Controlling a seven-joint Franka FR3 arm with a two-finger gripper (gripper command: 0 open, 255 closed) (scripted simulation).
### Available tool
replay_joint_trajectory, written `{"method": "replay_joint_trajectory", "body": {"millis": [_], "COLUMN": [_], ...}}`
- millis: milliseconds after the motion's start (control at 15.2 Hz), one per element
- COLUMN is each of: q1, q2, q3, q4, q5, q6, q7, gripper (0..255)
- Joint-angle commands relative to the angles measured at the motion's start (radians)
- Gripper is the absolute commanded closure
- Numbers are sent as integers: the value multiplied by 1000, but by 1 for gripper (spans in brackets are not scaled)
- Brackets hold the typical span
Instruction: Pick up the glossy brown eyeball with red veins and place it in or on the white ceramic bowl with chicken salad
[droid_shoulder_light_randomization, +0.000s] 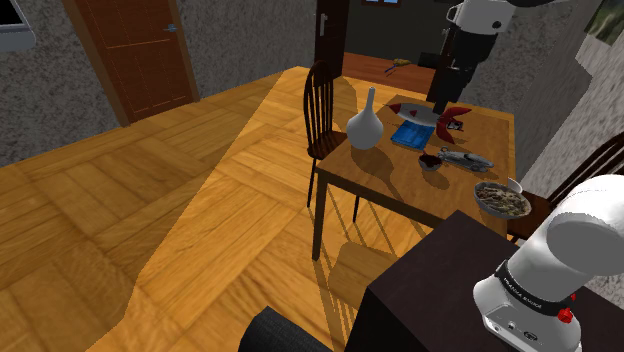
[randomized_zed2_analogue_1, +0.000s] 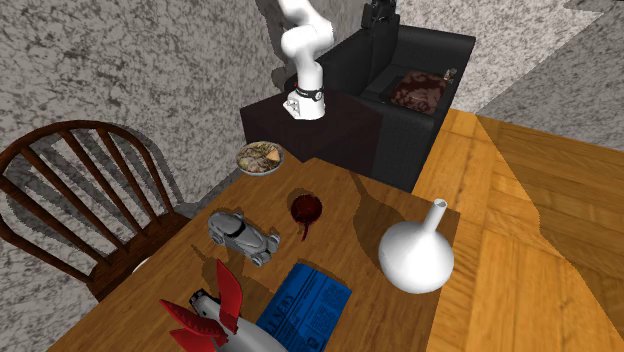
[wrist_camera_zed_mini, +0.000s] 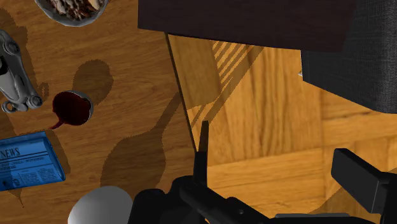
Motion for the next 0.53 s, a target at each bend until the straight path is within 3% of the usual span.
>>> {"method": "replay_joint_trajectory", "body": {"millis": [0, 462], "q1": [0, -52], "q2": [0, 147], "q3": [0, -160], "q4": [0, 12], "q5": [0, -14], "q6": [0, 112], "q7": [0, -127], "gripper": [0, 0]}}
